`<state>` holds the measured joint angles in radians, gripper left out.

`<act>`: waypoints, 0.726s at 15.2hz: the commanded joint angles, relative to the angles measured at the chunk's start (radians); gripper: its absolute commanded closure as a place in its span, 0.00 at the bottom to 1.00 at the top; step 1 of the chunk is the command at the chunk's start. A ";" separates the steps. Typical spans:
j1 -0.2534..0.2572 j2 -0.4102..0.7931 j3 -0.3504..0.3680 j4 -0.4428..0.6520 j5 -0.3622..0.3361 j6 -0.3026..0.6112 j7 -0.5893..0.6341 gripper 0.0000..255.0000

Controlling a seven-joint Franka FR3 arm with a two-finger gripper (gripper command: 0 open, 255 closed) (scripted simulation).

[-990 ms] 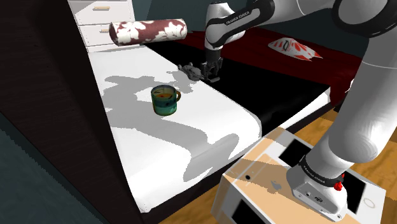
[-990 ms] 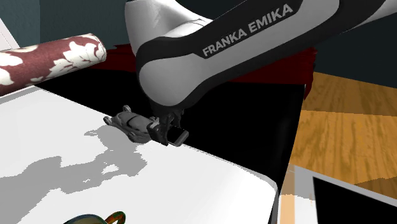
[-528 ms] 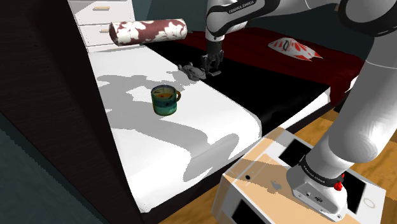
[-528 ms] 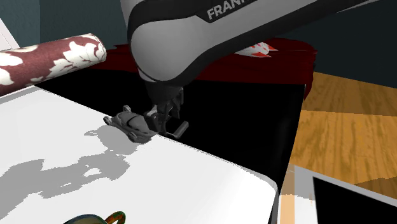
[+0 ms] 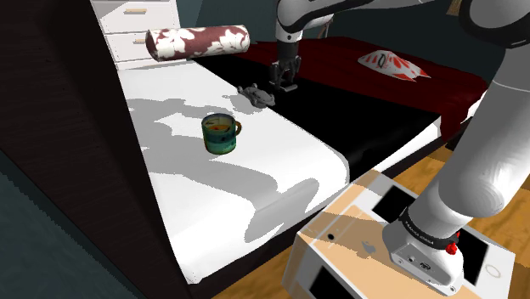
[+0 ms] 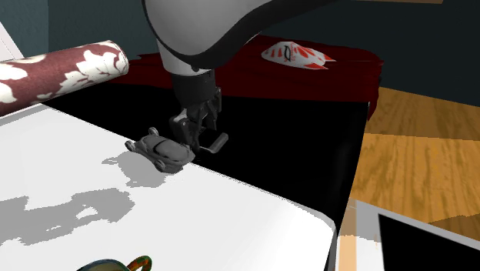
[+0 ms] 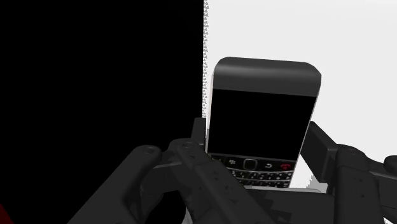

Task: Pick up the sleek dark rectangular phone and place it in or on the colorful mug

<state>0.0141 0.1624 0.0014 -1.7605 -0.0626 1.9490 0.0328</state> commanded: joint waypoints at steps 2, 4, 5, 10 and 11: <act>0.001 -0.001 0.001 0.042 0.001 -0.044 -0.001 1.00; 0.001 -0.004 0.001 0.065 0.001 -0.070 -0.002 1.00; 0.001 -0.005 0.001 0.074 0.002 -0.080 -0.003 1.00; 0.067 -0.006 0.047 0.078 -0.008 -0.091 0.110 1.00; 0.080 -0.003 0.056 0.083 -0.010 -0.094 0.133 1.00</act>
<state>0.0797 0.1518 0.0477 -1.6886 -0.0707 1.8596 0.1399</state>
